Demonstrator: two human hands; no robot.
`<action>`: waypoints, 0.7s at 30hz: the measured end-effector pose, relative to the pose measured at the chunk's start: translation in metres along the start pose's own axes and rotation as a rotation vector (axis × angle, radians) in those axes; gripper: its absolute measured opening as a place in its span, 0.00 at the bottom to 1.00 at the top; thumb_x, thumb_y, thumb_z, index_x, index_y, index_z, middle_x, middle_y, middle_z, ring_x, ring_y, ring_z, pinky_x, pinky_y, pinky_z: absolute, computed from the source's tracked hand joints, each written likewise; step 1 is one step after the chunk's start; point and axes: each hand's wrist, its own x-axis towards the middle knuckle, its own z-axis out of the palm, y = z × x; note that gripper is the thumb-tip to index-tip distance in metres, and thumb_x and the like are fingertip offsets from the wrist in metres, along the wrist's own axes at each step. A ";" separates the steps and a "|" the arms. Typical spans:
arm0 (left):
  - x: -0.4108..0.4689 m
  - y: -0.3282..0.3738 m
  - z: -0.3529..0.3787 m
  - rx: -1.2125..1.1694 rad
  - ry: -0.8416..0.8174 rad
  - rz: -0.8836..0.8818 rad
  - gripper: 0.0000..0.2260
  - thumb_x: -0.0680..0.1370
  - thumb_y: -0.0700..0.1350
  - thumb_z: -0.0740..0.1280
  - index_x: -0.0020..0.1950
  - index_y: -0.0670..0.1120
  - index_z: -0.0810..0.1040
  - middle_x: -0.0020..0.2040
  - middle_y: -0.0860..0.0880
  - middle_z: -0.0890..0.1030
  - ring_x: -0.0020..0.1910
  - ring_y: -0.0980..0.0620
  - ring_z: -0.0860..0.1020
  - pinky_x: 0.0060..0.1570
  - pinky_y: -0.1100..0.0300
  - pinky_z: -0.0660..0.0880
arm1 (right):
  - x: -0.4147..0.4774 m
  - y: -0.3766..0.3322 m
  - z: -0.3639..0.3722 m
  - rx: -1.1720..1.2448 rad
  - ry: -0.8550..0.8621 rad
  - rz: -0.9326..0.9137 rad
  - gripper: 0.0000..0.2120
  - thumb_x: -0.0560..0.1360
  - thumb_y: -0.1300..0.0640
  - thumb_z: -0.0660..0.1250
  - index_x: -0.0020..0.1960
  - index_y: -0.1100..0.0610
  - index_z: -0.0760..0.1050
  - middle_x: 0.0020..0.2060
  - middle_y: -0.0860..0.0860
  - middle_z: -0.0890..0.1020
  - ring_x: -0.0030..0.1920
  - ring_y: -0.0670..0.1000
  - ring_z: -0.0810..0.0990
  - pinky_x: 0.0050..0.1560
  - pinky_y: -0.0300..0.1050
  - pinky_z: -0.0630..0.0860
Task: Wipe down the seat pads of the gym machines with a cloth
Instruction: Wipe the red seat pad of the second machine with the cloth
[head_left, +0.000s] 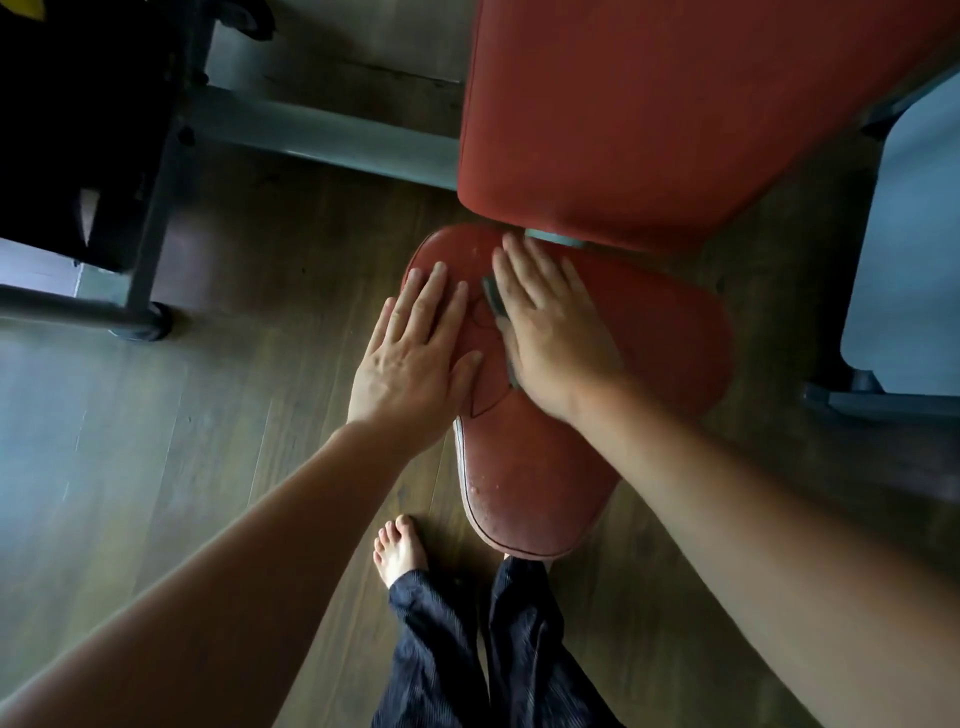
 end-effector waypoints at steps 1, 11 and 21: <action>0.000 -0.002 0.000 -0.006 0.002 0.000 0.31 0.85 0.59 0.56 0.86 0.50 0.54 0.86 0.49 0.50 0.85 0.49 0.45 0.83 0.49 0.46 | -0.023 0.001 -0.002 0.010 -0.015 -0.047 0.28 0.84 0.52 0.54 0.81 0.60 0.58 0.82 0.55 0.58 0.82 0.56 0.55 0.81 0.56 0.53; -0.012 -0.015 0.003 -0.051 -0.007 -0.075 0.32 0.85 0.60 0.56 0.86 0.52 0.51 0.87 0.50 0.47 0.85 0.48 0.44 0.83 0.49 0.46 | 0.075 -0.009 -0.006 0.014 -0.009 -0.031 0.29 0.83 0.51 0.52 0.81 0.61 0.58 0.81 0.58 0.61 0.81 0.58 0.59 0.80 0.57 0.55; -0.021 -0.016 0.010 -0.135 0.011 -0.177 0.35 0.85 0.62 0.56 0.86 0.49 0.48 0.87 0.50 0.47 0.85 0.50 0.45 0.83 0.49 0.49 | 0.062 -0.015 0.000 -0.011 0.007 -0.127 0.28 0.83 0.52 0.53 0.81 0.61 0.59 0.81 0.57 0.62 0.81 0.59 0.59 0.79 0.58 0.58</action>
